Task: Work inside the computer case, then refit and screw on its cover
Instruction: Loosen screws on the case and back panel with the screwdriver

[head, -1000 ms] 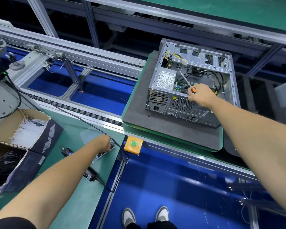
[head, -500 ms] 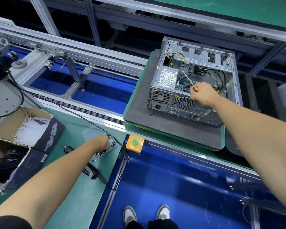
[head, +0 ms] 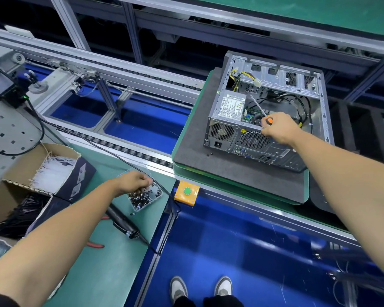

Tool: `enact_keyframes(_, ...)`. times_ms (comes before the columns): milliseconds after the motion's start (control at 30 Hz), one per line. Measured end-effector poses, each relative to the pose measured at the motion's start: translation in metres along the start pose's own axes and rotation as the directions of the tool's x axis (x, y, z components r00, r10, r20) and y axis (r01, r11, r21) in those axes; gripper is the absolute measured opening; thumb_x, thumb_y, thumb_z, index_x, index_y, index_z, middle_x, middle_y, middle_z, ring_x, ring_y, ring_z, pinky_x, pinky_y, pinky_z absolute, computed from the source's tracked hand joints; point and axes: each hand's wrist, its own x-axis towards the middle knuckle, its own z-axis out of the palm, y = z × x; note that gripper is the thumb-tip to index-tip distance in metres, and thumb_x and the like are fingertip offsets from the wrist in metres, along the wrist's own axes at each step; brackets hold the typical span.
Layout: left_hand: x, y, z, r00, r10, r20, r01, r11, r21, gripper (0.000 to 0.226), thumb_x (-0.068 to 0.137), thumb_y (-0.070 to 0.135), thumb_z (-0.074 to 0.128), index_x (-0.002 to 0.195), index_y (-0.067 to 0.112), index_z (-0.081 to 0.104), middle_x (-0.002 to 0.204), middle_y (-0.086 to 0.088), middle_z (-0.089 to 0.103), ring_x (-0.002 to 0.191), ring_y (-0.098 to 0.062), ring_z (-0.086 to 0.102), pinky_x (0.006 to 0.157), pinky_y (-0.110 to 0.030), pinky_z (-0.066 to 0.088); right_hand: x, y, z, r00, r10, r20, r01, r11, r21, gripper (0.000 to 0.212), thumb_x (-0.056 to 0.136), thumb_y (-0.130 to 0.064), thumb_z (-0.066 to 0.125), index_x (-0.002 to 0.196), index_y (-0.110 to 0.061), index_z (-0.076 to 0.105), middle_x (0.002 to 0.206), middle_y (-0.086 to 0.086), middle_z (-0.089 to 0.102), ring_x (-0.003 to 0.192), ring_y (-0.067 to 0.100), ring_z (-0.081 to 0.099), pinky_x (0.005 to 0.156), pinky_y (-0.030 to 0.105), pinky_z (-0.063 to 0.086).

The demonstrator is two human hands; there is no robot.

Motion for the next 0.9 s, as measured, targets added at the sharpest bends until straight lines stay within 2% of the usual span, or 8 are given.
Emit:
enact_keyframes(133,0.001,0.033,0.003,0.993,0.106,0.043,-0.095,0.973,-0.210,0.020,0.102,0.018,0.057,0.087,0.006,0.062,0.079,-0.003,0.058,0.069,-0.012,0.049,0.065,-0.026,0.046,0.000,0.001,0.000,1.000,0.006,0.000,-0.006,1.000,0.001,0.024,0.077,0.002,0.059,0.063,-0.008,0.044,0.058,0.009,0.035,0.061,0.021,0.026,0.060,0.035,0.023)
enact_keyframes(200,0.007,0.060,0.008,0.985,0.167,0.032,-0.154,0.955,-0.255,0.020,0.102,0.018,0.058,0.085,0.007,0.064,0.076,0.000,0.059,0.065,-0.010,0.050,0.064,-0.024,0.048,0.000,0.001,0.000,1.000,0.009,0.000,-0.009,1.000,0.008,0.024,0.078,0.002,0.059,0.063,-0.008,0.044,0.058,0.009,0.035,0.061,0.021,0.026,0.059,0.035,0.023)
enact_keyframes(300,0.018,0.103,0.018,0.972,0.235,-0.020,-0.232,0.939,-0.253,0.017,0.101,0.023,0.061,0.096,0.007,0.066,0.075,0.005,0.065,0.064,-0.006,0.054,0.063,-0.019,0.050,-0.001,0.000,-0.001,1.000,-0.004,0.000,0.004,1.000,-0.002,0.029,0.077,0.002,0.059,0.061,-0.010,0.039,0.057,0.009,0.033,0.059,0.020,0.023,0.057,0.034,0.021)
enact_keyframes(433,0.037,0.146,0.035,0.942,0.315,-0.113,-0.324,0.944,-0.062,0.006,0.100,0.016,0.060,0.096,0.014,0.065,0.077,0.003,0.068,0.060,-0.005,0.057,0.056,-0.018,0.047,-0.002,-0.001,-0.001,1.000,-0.019,0.006,0.019,1.000,-0.008,0.031,0.078,0.002,0.059,0.060,-0.011,0.037,0.056,0.006,0.030,0.057,0.020,0.021,0.054,0.033,0.019)
enact_keyframes(567,0.055,0.167,0.057,0.906,0.346,-0.245,-0.297,0.930,0.219,0.010,0.100,0.020,0.057,0.099,0.014,0.064,0.094,-0.006,0.070,0.082,-0.019,0.061,0.075,-0.031,0.049,-0.002,-0.001,-0.001,1.000,-0.028,0.013,0.028,1.000,-0.008,0.030,0.078,0.002,0.059,0.061,-0.010,0.037,0.058,0.008,0.030,0.058,0.020,0.021,0.055,0.033,0.019)
enact_keyframes(700,0.067,0.165,0.076,0.885,0.360,-0.295,-0.216,0.879,0.424,0.012,0.101,0.016,0.052,0.106,0.008,0.060,0.096,-0.009,0.066,0.093,-0.031,0.063,0.081,-0.038,0.048,-0.001,0.000,-0.001,1.000,-0.025,0.014,0.025,1.000,0.004,0.032,0.077,0.002,0.059,0.060,-0.012,0.036,0.058,0.006,0.029,0.057,0.019,0.021,0.054,0.032,0.019)
enact_keyframes(833,0.074,0.165,0.081,0.874,0.373,-0.312,-0.194,0.855,0.480,0.012,0.102,0.017,0.054,0.108,0.010,0.061,0.110,-0.011,0.065,0.101,-0.032,0.061,0.091,-0.045,0.049,-0.001,0.000,0.000,0.999,-0.032,0.004,0.032,0.999,-0.002,0.038,0.077,0.003,0.058,0.058,-0.015,0.030,0.054,0.001,0.027,0.054,0.018,0.019,0.052,0.031,0.017)
enact_keyframes(900,0.076,0.164,0.076,0.880,0.352,-0.318,-0.198,0.882,0.428,0.017,0.100,0.020,0.061,0.111,0.007,0.060,0.107,-0.013,0.065,0.100,-0.031,0.061,0.092,-0.045,0.049,0.000,0.001,0.001,0.999,-0.034,0.010,0.034,0.999,0.001,0.035,0.077,0.003,0.058,0.059,-0.014,0.032,0.055,0.002,0.027,0.056,0.019,0.020,0.053,0.031,0.018)
